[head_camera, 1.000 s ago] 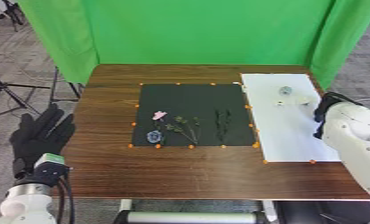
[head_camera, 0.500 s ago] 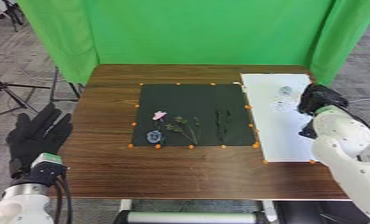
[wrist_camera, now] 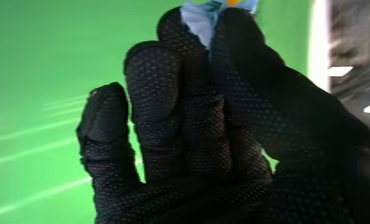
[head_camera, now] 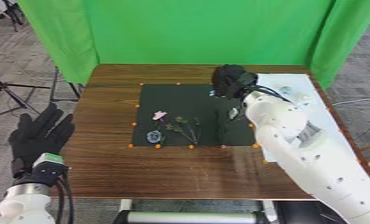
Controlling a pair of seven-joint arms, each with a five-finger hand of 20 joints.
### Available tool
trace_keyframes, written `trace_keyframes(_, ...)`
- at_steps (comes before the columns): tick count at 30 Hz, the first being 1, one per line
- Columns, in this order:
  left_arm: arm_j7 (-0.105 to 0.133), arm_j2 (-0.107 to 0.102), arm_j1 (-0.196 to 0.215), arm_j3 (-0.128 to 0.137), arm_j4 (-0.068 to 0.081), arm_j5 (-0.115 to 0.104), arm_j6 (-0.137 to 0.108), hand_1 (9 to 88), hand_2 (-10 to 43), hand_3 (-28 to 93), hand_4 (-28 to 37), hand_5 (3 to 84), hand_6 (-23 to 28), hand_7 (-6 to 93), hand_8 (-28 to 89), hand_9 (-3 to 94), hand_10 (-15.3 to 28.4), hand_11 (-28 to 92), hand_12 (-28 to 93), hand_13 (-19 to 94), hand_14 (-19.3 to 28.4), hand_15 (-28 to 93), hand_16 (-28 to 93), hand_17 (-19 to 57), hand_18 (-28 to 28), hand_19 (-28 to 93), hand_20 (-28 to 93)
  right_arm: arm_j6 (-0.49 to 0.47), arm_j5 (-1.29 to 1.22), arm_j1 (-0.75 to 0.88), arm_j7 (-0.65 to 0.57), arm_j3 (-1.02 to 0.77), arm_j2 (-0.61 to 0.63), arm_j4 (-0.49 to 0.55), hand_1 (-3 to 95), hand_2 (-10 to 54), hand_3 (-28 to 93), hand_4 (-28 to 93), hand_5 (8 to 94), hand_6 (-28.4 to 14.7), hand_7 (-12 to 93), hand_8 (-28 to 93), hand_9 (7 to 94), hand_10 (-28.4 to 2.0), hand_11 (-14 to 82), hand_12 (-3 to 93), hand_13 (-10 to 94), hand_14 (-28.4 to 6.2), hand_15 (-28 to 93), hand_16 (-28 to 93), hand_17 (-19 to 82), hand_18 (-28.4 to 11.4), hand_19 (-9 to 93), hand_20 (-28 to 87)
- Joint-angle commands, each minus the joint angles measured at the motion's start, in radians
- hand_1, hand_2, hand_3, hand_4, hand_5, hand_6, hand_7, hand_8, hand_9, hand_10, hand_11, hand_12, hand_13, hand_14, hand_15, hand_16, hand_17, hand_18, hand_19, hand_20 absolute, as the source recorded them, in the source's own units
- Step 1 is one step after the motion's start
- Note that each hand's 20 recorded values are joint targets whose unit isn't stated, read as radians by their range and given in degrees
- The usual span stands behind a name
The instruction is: Arrange flowers
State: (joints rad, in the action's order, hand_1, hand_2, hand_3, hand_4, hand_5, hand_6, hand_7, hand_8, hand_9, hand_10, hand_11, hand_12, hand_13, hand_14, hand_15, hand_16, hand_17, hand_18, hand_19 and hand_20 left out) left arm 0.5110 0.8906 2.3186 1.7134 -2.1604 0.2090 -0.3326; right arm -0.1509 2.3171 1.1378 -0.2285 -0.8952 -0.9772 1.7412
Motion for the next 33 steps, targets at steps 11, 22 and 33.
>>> trace_keyframes(11, -0.052, 0.000, -0.045, -0.013, 0.020, 0.007, 0.012, 28.3, 12.1, 70, -28.3, 40.3, 7.0, 13.9, -10, 28.5, 12.6, 28, 10, 23, 14.8, 44, -9, -6.2, 13.8, 36, 10, 0.043, -0.056, -0.066, -0.044, 0.191, -0.191, -0.128, 60.2, -9.4, 71, -28, 71.5, 2.7, 35, -3, 85.0, -6.3, 12.4, 46.5, 67, -5.8, 52, 49, 33, -19.3, 81, 42)
trace_keyframes(22, -0.047, 0.000, -0.040, 0.009, 0.017, -0.031, 0.009, 28.4, 12.1, 70, -28.3, 40.2, 7.0, 14.1, -10, 28.6, 12.7, 28, 9, 23, 14.8, 44, -9, -6.3, 13.8, 36, 10, 0.010, -0.027, -0.033, -0.068, 0.193, -0.201, -0.119, 58.6, -9.5, 71, -28, 67.7, 2.1, 34, -7, 79.4, -6.7, 9.6, 41.0, 64, -6.4, 54, 48, 32, -19.7, 80, 42)
trace_keyframes(33, -0.041, -0.002, -0.050, -0.004, 0.022, -0.050, 0.011, 28.3, 12.3, 70, -28.3, 39.3, 6.9, 14.6, -10, 28.4, 12.6, 29, 9, 23, 14.7, 44, -9, -6.2, 13.8, 36, 10, -0.043, -0.047, -0.016, -0.089, 0.171, -0.202, -0.079, 55.7, -9.5, 73, -28, 60.1, 2.4, 26, -17, 62.9, -10.8, 19.6, 20.4, 60, -7.7, 56, 45, 31, -20.5, 79, 40)
